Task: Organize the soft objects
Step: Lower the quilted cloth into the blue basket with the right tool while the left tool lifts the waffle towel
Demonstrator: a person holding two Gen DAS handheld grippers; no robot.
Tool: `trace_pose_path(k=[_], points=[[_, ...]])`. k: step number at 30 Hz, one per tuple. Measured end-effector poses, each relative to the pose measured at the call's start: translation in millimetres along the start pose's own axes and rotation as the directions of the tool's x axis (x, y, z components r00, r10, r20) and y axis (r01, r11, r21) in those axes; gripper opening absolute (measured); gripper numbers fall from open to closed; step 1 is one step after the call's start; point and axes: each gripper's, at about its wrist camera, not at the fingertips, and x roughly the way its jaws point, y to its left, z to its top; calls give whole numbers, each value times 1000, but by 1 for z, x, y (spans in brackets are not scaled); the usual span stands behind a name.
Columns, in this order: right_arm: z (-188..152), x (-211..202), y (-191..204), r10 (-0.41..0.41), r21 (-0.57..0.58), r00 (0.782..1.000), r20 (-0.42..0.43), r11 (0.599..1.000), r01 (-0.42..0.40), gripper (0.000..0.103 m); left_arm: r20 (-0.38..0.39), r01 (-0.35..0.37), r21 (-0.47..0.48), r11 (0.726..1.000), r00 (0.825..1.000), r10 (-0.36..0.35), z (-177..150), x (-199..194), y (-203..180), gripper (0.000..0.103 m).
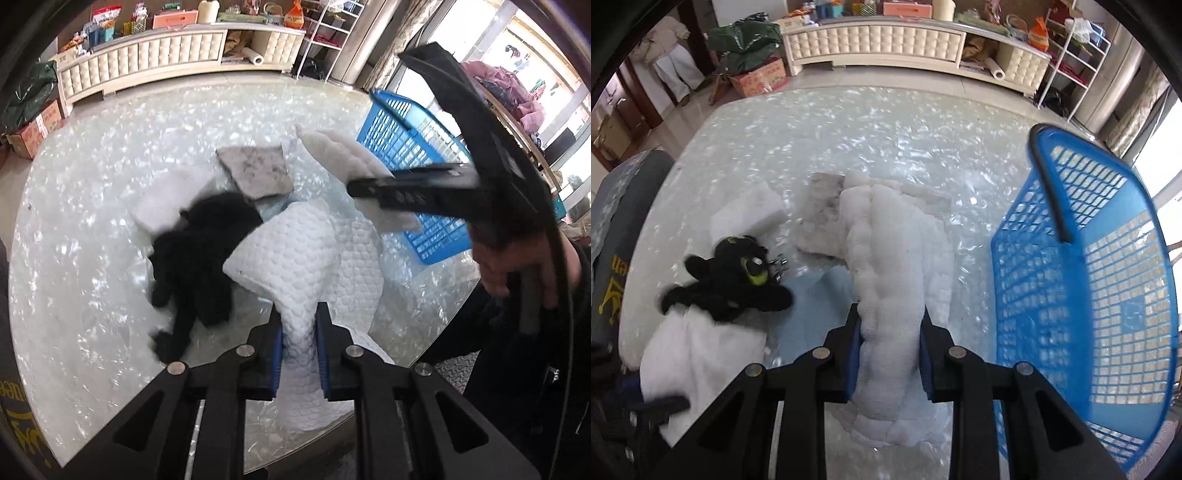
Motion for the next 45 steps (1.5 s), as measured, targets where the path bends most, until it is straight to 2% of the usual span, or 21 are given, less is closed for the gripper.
trace_pose_path(k=[10,14,21,28,34,41,45], points=[[-32,-78,-7,36,-106,996,80,994,-27,25,79,-37,28,999,996,35,25,-25,-26,14],[-44,-109,-25,35,-141,995,98,990,-21,25,108,-36,51,998,994,31,39,-31,-44,14],[-45,-128,-68,21,-145,994,107,989,-5,25,132,-31,89,996,991,19,58,-28,-76,14],[-50,-122,-110,-32,-203,996,79,978,48,25,107,-44,103,994,994,33,68,-10,-85,14],[-55,-96,-137,-73,-267,997,27,961,78,25,78,-65,102,993,995,58,74,0,-90,14],[-61,-53,-146,-96,-390,994,-56,918,67,25,52,-80,106,991,996,75,82,10,-95,14],[-59,-33,-146,-94,-421,991,-93,906,46,25,36,-89,106,990,996,86,86,16,-97,14]])
